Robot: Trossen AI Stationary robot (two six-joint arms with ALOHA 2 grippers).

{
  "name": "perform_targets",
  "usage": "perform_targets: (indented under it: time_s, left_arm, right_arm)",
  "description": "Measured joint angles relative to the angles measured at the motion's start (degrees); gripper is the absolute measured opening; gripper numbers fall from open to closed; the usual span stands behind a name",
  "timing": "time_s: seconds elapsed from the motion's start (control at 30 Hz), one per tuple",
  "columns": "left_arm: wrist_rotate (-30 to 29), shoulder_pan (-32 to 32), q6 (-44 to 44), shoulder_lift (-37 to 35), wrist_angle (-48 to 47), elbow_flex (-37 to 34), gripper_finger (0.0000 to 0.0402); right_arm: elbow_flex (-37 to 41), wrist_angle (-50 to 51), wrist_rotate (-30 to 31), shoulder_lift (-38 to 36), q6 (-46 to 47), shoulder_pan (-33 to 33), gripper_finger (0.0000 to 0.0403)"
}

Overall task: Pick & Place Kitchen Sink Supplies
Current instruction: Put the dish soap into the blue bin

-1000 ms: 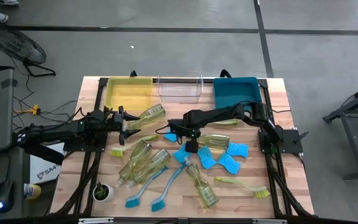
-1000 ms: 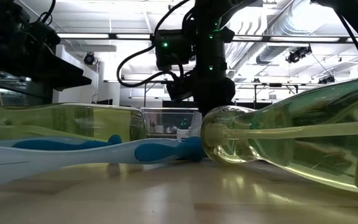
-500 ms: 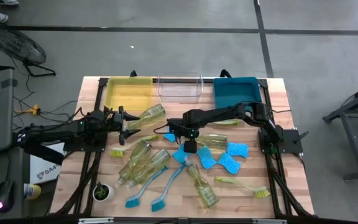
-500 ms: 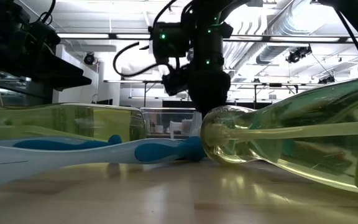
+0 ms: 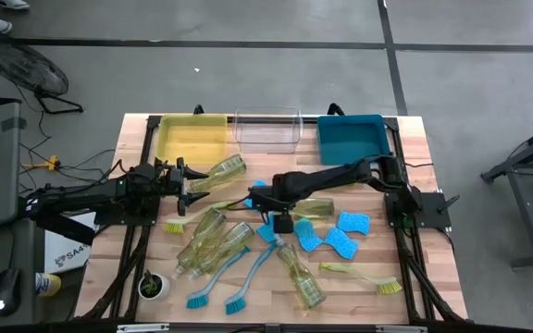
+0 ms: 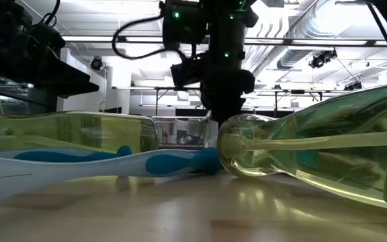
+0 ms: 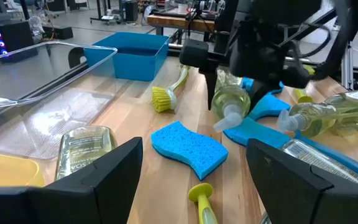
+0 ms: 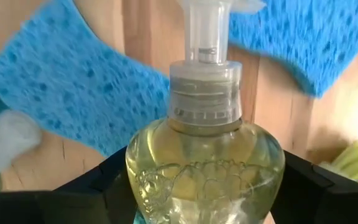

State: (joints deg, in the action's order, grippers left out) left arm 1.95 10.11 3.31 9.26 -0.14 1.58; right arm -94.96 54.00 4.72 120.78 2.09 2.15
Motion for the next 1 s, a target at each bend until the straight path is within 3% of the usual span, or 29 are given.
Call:
perform_targets:
  time_s: [0.57, 0.7, 0.8, 1.0]
  left_arm:
    - [0.0, 0.0, 0.0, 0.0, 0.0, 0.0, 0.028]
    - [0.0, 0.0, 0.0, 0.0, 0.0, 0.0, 0.028]
    - [0.0, 0.0, 0.0, 0.0, 0.0, 0.0, 0.028]
    - [0.0, 0.0, 0.0, 0.0, 0.0, 0.0, 0.028]
  right_arm:
    - [0.0, -7.1, 1.3, -12.9, -7.9, 0.5, 0.0263]
    - [0.6, -12.2, 5.2, -15.3, -8.4, 0.9, 0.0263]
    - [4.8, -18.5, 11.6, -18.1, -10.1, 1.5, 0.0263]
    - [21.3, -39.4, 20.6, -25.2, -9.4, 1.8, 0.0263]
